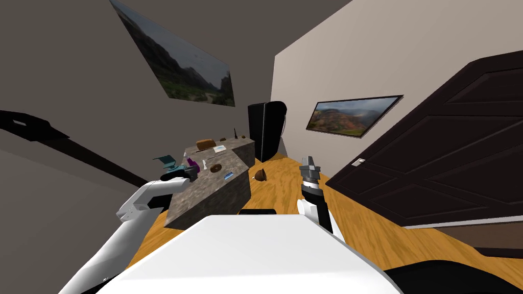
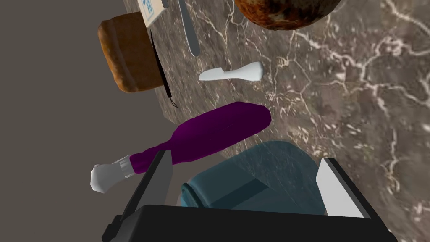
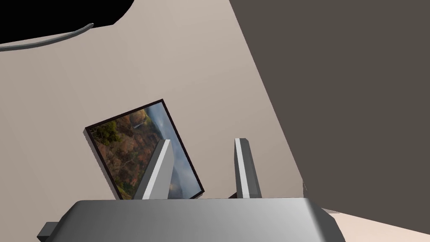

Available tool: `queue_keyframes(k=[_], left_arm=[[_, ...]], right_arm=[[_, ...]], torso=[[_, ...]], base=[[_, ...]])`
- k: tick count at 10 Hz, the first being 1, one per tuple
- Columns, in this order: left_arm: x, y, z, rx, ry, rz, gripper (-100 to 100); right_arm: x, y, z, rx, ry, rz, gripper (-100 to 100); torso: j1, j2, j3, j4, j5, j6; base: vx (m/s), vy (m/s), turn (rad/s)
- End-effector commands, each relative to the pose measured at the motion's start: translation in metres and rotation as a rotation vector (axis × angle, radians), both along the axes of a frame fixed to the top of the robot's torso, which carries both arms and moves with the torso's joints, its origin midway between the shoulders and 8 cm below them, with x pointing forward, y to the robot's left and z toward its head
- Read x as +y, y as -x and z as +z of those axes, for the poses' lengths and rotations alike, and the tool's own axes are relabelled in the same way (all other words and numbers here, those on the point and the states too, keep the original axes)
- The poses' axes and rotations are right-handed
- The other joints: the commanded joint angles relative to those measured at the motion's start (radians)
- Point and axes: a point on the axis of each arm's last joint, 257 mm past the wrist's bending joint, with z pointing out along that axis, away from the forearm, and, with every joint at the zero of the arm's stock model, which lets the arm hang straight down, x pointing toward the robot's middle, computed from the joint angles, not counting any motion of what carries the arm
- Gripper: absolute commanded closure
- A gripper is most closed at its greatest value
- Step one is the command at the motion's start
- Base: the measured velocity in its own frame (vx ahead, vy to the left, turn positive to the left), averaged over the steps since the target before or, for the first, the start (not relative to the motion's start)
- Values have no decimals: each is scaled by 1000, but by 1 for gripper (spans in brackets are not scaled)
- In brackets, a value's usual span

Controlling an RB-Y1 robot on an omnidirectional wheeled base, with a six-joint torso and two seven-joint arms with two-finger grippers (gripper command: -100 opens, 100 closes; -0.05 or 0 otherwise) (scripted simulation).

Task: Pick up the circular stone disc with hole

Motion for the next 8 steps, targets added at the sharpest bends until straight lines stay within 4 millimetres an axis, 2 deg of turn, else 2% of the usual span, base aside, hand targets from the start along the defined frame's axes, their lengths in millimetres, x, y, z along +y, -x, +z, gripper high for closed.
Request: queue_keyframes(k=[1, 2, 3, 5, 6, 8], left_arm=[[8, 7, -3, 33, 17, 26, -100], [8, 11, -6, 51, 23, 33, -100], [25, 21, -9, 79, 43, 73, -100], [25, 28, -16, 113, 57, 86, -100], [40, 39, -19, 140, 79, 126, -100], [39, 46, -25, 174, 92, 139, -100]], right_arm=[[0, 0, 0, 0, 0, 0, 0], [0, 0, 0, 0, 0, 0, 0], [0, 0, 0, 0, 0, 0, 0], [0, 0, 0, 0, 0, 0, 0], [0, 0, 0, 0, 0, 0, 0], [0, 0, 0, 0, 0, 0, 0]], torso=[[0, 0, 0, 0, 0, 0], [0, 0, 0, 0, 0, -1], [1, 0, 0, 0, 0, -1], [0, -1, -1, 0, 0, -1], [1, 0, 0, 0, 0, -1], [0, -1, -1, 0, 0, 0]], base=[[46, -27, -69], [27, -12, 12], [49, -27, -133], [41, -22, -23], [62, -39, -106], [38, -20, -42]])
